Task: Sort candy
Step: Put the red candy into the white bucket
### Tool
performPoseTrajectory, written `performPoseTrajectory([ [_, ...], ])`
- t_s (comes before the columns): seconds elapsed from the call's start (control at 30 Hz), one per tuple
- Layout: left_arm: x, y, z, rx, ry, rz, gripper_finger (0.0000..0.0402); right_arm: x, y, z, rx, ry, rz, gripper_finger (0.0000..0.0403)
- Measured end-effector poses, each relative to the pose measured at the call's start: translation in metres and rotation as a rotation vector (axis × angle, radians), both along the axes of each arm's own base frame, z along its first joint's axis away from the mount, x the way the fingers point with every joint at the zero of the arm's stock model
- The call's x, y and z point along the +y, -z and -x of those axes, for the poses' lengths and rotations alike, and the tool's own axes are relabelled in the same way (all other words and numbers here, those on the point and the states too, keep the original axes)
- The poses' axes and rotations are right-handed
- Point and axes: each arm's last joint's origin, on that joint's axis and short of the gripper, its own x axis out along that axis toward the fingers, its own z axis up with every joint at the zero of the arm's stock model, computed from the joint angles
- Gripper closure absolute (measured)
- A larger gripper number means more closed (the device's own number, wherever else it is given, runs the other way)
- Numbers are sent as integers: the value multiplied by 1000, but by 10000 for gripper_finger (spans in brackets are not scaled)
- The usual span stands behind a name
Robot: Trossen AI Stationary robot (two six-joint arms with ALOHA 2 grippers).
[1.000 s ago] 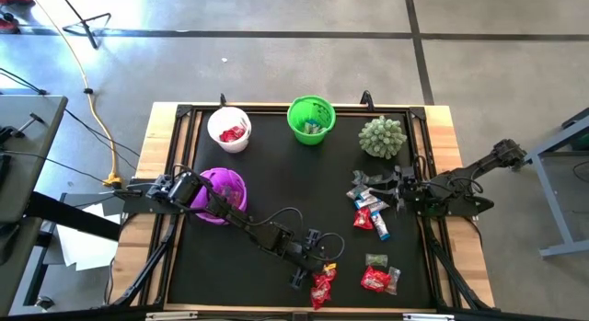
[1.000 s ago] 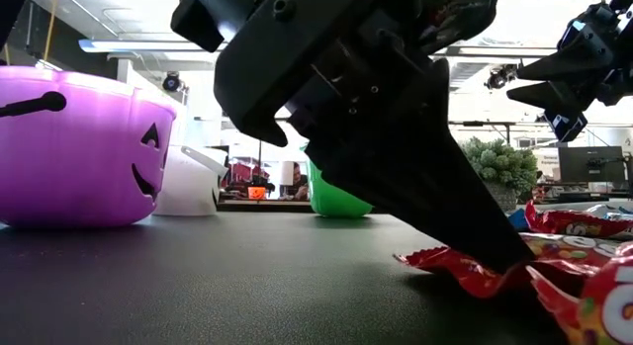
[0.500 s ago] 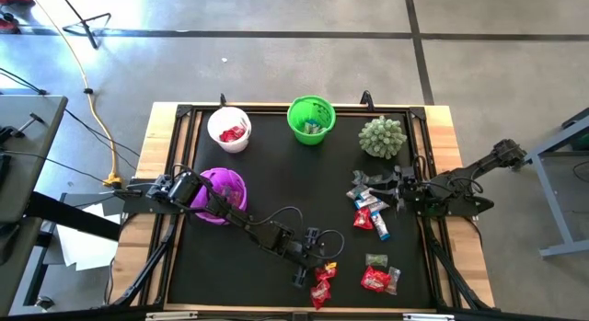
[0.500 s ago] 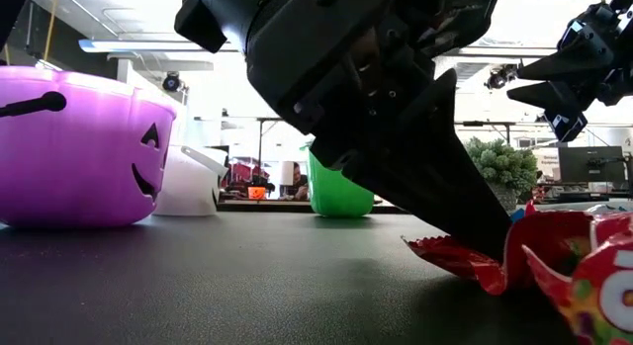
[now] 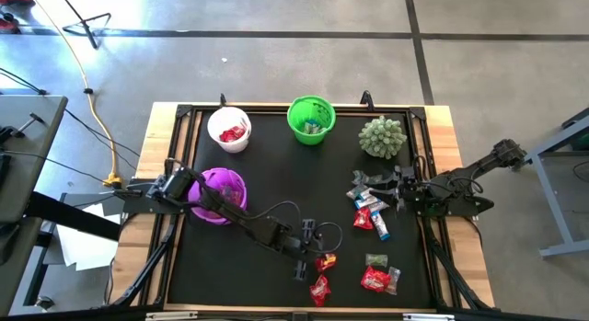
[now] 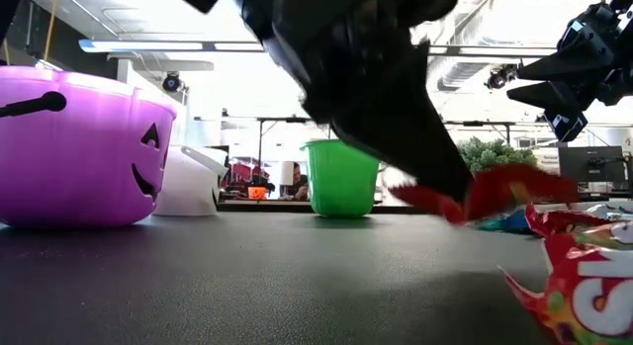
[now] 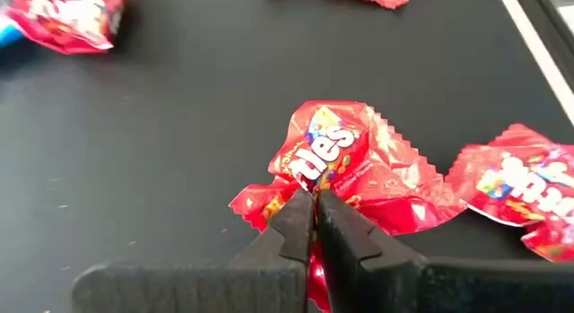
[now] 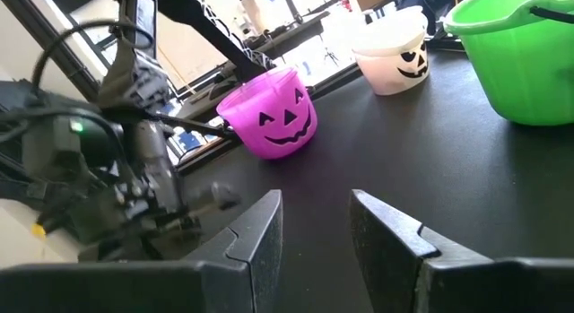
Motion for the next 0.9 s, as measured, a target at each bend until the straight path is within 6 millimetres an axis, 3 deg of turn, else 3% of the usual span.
performPoseTrajectory([
  [0.17,4,-25,7,-10,-27,-28,399,0,0,0,-1,1,-1,276],
  [0.63,31,-134,53,-145,-207,-130,399,0,0,0,-1,1,-1,276],
  [0.9,57,-166,86,-147,-431,-334,399,0,0,0,-1,4,-1,276],
])
